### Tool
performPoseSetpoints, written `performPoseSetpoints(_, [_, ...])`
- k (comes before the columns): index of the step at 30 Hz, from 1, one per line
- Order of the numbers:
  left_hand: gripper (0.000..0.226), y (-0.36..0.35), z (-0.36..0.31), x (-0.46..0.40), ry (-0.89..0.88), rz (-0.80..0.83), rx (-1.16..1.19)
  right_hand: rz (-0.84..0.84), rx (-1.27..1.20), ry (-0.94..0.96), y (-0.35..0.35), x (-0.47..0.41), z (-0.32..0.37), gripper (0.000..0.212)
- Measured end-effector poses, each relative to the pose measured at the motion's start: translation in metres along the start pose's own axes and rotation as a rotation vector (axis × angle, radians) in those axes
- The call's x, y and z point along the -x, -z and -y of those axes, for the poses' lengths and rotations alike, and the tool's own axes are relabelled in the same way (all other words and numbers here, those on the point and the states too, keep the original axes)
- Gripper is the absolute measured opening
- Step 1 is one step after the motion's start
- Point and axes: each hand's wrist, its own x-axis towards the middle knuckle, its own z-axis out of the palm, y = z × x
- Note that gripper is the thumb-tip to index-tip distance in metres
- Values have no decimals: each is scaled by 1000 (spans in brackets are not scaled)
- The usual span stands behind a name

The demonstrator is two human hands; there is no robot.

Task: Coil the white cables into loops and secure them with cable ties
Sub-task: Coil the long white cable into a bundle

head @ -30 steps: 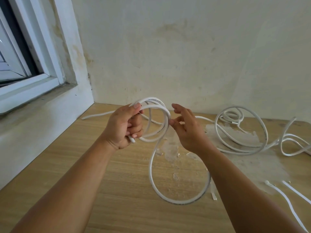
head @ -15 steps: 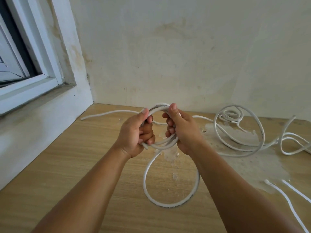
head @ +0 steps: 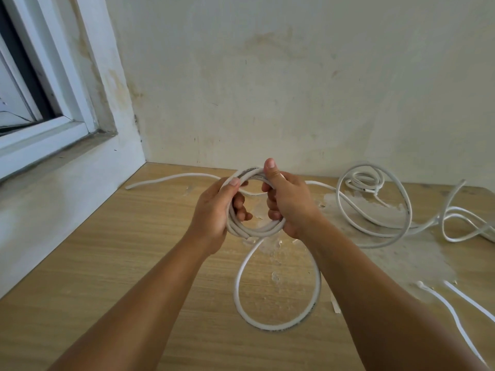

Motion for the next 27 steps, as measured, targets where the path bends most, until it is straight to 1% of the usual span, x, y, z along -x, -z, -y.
performPoseSetpoints(1, [22, 6, -7, -4, 6, 60, -40, 30, 45, 17, 2, -1, 0, 56])
performPoseSetpoints(2, [26, 11, -16, -7, 33, 115, -84, 66, 98, 37, 3, -2, -1, 55])
performPoseSetpoints(4, [33, 17, -32, -12, 144, 222, -191, 129, 199, 75, 2, -2, -1, 55])
performPoseSetpoints(5, [42, 17, -38, -13, 206, 272, -261, 157, 243, 95, 1, -2, 0, 55])
performPoseSetpoints(6, [56, 16, -43, -15, 257, 309, -336, 183, 278, 108, -1, -3, 0, 55])
performPoseSetpoints(7, [72, 14, -45, -16, 287, 322, -396, 203, 297, 110, -4, -3, 1, 55])
performPoseSetpoints(8, [82, 13, -47, -17, 297, 314, -426, 212, 300, 107, -6, -3, 1, 57])
performPoseSetpoints(9, [83, 12, -48, -17, 289, 293, -432, 213, 297, 109, -7, -3, 0, 60])
performPoseSetpoints(12, [62, 15, -47, -16, 241, 216, -388, 235, 219, 145, -4, -3, -4, 58])
performPoseSetpoints(14, [52, 21, -43, -16, 234, 140, -264, 305, 119, 117, 6, -3, -10, 71])
performPoseSetpoints(16, [48, 29, -43, -17, 228, 40, -89, 384, 119, 59, 14, -2, -20, 90])
performPoseSetpoints(18, [46, 33, -48, -20, 191, -47, 48, 463, 219, 0, 18, 2, -33, 104])
performPoseSetpoints(22, [46, 26, -59, -24, 140, -203, 230, 531, 472, -66, 15, 14, -53, 112])
performPoseSetpoints(25, [42, 18, -58, -26, 111, -353, 236, 674, 661, -87, 6, 24, -60, 109])
performPoseSetpoints(27, [40, 16, -55, -26, 92, -426, 175, 706, 880, -39, -1, 30, -60, 110])
